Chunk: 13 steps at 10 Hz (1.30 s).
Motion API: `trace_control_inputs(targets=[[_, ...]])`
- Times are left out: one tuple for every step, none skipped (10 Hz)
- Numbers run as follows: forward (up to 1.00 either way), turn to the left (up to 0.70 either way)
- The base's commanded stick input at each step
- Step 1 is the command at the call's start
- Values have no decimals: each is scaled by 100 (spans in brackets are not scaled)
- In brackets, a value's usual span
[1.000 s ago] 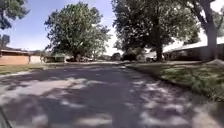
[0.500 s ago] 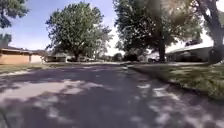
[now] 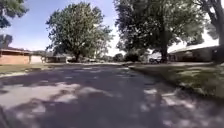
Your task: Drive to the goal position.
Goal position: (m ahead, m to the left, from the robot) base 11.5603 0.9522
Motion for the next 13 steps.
trace_control_inputs(targets=[[70, 3], [70, 3], [70, 3], [70, 3], [70, 3], [70, 3], [70, 3], [70, 3], [70, 3], [70, 3], [70, 3], [70, 3], [70, 3]])
